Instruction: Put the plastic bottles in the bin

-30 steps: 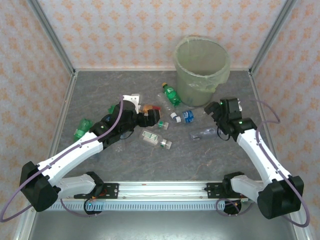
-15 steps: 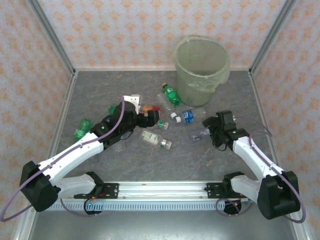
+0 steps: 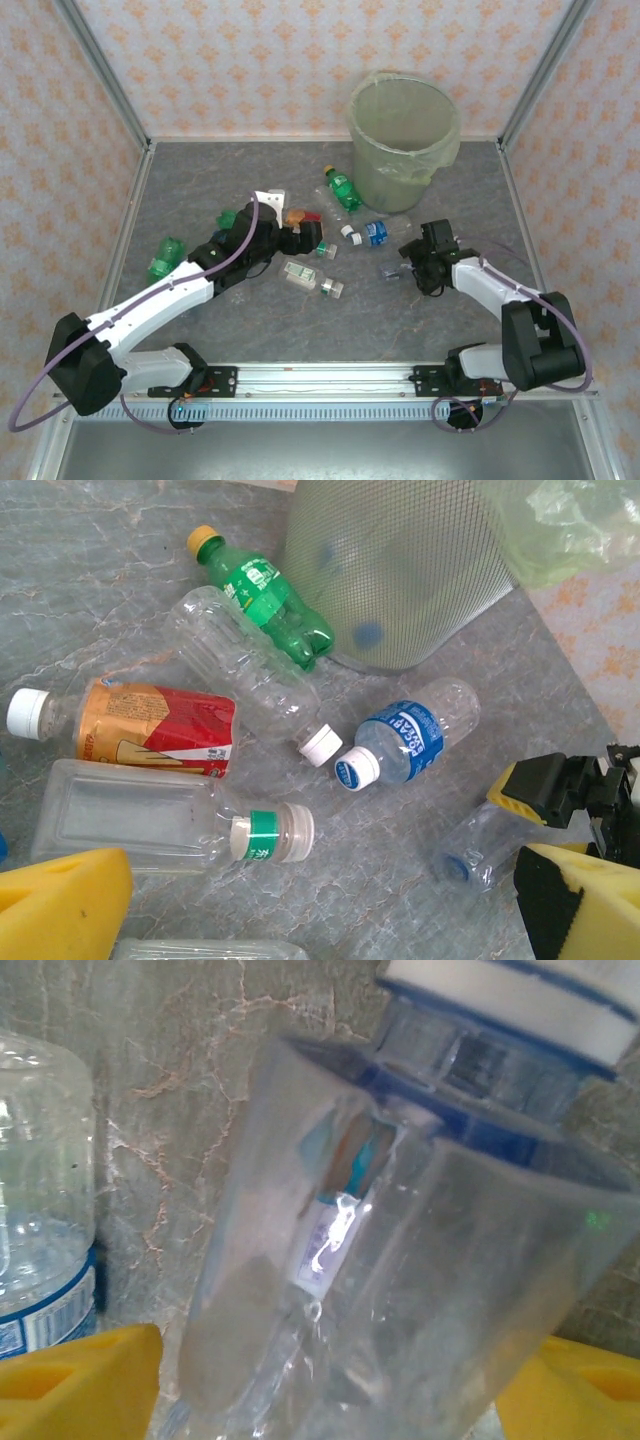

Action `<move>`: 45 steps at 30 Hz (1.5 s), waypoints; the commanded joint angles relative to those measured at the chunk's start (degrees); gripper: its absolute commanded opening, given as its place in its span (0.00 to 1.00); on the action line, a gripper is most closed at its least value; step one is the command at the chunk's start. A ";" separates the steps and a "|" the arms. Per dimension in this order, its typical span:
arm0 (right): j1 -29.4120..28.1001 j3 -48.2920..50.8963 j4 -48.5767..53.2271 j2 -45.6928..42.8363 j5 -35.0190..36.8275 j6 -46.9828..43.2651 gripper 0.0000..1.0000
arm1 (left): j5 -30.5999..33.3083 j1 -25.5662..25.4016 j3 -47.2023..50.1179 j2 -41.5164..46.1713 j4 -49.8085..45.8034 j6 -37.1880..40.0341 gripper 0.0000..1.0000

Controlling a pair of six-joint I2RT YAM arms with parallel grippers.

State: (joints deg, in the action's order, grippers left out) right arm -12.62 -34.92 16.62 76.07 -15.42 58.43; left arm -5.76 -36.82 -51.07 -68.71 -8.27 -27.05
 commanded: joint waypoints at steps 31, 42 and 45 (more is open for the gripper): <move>-0.38 -12.72 8.36 -11.02 12.32 -10.99 0.52 | 7.21 -0.36 -7.69 -0.27 -1.26 -1.76 0.99; -0.39 -30.58 7.28 -13.19 19.91 -25.71 0.50 | 18.49 -0.36 -9.32 3.72 0.18 -3.76 0.99; -0.38 -35.92 4.78 -10.85 21.50 -29.34 0.50 | 18.52 -0.36 -9.28 4.84 1.22 -3.54 0.99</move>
State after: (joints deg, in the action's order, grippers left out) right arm -12.73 -66.61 24.03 63.70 1.78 35.29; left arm 9.91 -36.82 -58.54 -65.47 -8.75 -30.15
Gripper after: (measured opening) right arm 0.502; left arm 0.992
